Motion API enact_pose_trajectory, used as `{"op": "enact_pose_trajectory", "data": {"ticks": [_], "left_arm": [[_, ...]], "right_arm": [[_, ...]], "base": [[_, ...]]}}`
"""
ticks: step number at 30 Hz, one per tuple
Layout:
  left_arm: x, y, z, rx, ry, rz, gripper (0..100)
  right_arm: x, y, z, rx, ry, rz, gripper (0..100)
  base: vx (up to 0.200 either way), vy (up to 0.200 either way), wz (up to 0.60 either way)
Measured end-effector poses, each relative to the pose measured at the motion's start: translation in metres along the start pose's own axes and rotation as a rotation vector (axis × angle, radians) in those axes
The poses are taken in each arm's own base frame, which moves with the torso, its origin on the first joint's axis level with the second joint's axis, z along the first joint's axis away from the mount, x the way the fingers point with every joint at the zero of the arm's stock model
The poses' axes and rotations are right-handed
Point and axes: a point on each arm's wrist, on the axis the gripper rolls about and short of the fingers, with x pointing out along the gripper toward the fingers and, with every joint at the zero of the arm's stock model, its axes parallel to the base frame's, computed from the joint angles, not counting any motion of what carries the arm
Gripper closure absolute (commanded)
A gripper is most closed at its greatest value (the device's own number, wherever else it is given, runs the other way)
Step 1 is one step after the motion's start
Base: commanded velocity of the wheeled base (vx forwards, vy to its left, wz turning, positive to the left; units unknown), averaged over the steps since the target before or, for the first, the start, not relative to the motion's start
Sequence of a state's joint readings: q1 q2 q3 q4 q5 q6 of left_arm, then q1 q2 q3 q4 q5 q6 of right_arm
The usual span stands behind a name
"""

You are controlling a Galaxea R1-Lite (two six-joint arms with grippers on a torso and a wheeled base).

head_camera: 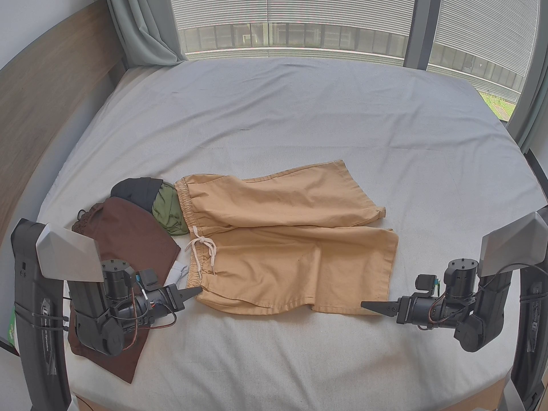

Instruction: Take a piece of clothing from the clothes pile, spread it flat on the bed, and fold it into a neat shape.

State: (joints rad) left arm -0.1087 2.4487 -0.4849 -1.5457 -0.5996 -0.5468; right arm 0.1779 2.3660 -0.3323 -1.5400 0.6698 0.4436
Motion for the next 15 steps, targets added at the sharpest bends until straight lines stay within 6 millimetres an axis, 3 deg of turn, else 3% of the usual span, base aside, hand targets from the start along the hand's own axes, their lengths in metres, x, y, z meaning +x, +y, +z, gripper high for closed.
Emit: {"op": "enact_pose_trajectory", "data": {"ticks": [15], "left_arm": [[-0.0001,0.0,-0.0001,0.0,0.001,-0.001,100]], "right_arm": [[0.004,-0.0087,-0.0011,0.011,-0.001,-0.012,100]], "base": [[0.0,0.0,0.0]]}}
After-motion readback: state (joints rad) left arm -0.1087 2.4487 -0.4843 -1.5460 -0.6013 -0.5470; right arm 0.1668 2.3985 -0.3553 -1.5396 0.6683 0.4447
